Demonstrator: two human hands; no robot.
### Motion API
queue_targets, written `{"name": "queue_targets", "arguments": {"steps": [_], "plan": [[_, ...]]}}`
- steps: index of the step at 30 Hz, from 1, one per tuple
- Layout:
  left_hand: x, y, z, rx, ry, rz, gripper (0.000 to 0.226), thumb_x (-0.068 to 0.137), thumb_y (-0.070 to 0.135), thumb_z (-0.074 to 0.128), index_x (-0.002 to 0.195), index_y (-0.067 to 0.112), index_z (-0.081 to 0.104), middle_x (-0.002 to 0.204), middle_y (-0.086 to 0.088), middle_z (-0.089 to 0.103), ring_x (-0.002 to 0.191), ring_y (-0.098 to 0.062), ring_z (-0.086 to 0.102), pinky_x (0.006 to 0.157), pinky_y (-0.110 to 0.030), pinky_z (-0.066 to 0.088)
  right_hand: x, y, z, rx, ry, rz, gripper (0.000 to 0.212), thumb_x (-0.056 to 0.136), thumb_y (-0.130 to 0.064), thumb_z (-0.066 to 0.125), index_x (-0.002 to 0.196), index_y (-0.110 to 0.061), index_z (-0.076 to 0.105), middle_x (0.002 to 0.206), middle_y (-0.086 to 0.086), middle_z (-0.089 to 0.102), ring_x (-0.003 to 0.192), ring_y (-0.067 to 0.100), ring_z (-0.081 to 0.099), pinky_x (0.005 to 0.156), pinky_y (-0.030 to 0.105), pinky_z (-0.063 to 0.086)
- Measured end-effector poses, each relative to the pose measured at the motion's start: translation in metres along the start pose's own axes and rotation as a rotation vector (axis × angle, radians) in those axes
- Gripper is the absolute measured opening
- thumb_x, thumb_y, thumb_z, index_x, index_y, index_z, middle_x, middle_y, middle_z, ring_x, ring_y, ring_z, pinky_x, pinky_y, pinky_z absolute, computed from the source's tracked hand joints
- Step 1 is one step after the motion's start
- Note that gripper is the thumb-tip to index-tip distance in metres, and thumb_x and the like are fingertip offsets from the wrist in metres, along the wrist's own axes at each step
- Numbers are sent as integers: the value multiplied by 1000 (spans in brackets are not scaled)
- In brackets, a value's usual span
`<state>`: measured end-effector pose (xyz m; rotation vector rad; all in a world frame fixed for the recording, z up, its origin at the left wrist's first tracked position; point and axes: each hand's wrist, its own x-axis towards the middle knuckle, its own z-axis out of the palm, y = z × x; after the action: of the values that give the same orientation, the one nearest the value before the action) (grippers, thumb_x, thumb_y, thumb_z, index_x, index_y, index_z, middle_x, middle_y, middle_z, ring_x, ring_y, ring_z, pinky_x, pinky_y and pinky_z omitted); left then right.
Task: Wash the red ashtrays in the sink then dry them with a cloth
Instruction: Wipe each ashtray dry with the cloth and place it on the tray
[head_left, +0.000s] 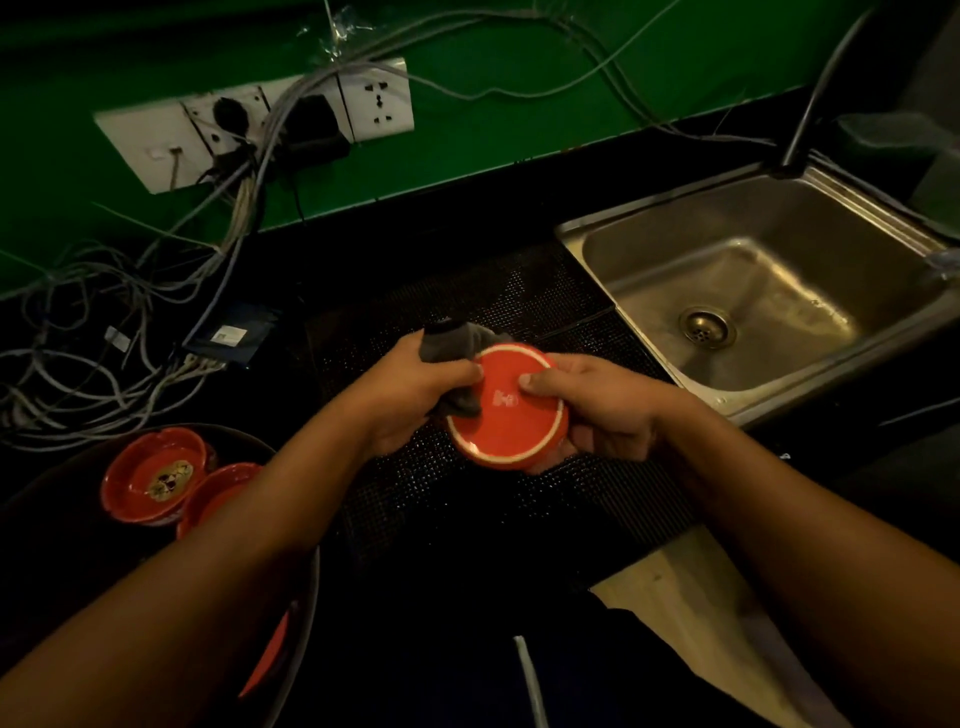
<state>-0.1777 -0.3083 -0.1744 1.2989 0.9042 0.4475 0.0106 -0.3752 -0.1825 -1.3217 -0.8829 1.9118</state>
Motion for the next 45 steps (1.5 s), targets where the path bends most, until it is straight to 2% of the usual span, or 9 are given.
{"name": "queue_targets", "arguments": {"steps": [4, 13, 18, 22, 30, 35, 38, 41, 45], "plan": [[6, -13, 5, -103, -110, -45, 30, 84, -3, 56, 100, 17, 72, 106, -24, 66, 88, -30, 59, 75, -35, 50, 9, 1, 5, -122, -3, 87, 16, 95, -16, 55, 85, -4, 60, 62, 7, 67, 52, 13, 64, 47, 22, 52], [25, -38, 21, -582, 419, -84, 19, 89, 6, 54, 104, 7, 67, 86, -10, 70, 73, -20, 68, 66, -35, 58, 24, 30, 20, 204, 336, -103, 34, 92, -38, 57, 118, -17, 52, 108, 6, 66, 93, 20, 65, 74, 42, 56], [18, -26, 14, -266, 232, -69, 24, 90, 6, 48, 104, 17, 66, 72, -3, 66, 65, -13, 62, 57, -24, 52, 22, 20, 18, 70, 442, -151, 34, 94, -32, 56, 120, -13, 46, 109, 13, 62, 87, 21, 65, 53, 31, 54], [22, -4, 9, 21, 44, 38, 25, 92, 6, 50, 107, 14, 69, 102, -18, 69, 87, -28, 64, 69, -27, 55, 17, 17, 13, 4, 233, -77, 38, 94, -31, 56, 121, -4, 53, 107, 20, 66, 87, 27, 66, 77, 40, 53], [28, -16, 47, 496, 109, 273, 56, 79, 44, 54, 133, 28, 52, 127, 4, 59, 116, -12, 57, 105, -44, 41, 24, 44, 20, 805, 142, -190, 46, 97, -46, 39, 125, -17, 61, 123, 14, 65, 108, 29, 65, 91, 49, 53], [4, -38, 57, 813, 63, 491, 67, 84, 54, 48, 145, 29, 35, 150, 6, 36, 137, -2, 20, 118, -36, 0, 19, 36, 0, 902, 247, -249, 57, 99, -49, 34, 119, -2, 60, 106, 20, 70, 88, 26, 72, 70, 32, 59], [14, -35, 51, 844, 74, 466, 71, 80, 63, 36, 145, 35, 32, 154, 10, 29, 143, -9, 16, 116, -36, -8, 15, 37, 9, 826, 254, -201, 45, 102, -40, 36, 117, -7, 62, 98, 14, 73, 81, 21, 73, 61, 31, 59], [25, -20, 46, 609, 86, 363, 65, 81, 59, 43, 141, 32, 41, 148, 8, 39, 139, -11, 30, 118, -52, 15, 14, 40, 14, 800, 205, -210, 50, 100, -44, 35, 132, -12, 54, 124, 19, 63, 110, 32, 64, 84, 49, 55], [14, -19, 59, 525, 147, 308, 65, 87, 52, 49, 145, 24, 36, 152, 5, 33, 143, -15, 22, 116, -46, 25, 12, 29, 4, 871, 314, -263, 50, 100, -43, 37, 126, -5, 57, 110, 19, 69, 90, 27, 71, 68, 38, 59]]}}
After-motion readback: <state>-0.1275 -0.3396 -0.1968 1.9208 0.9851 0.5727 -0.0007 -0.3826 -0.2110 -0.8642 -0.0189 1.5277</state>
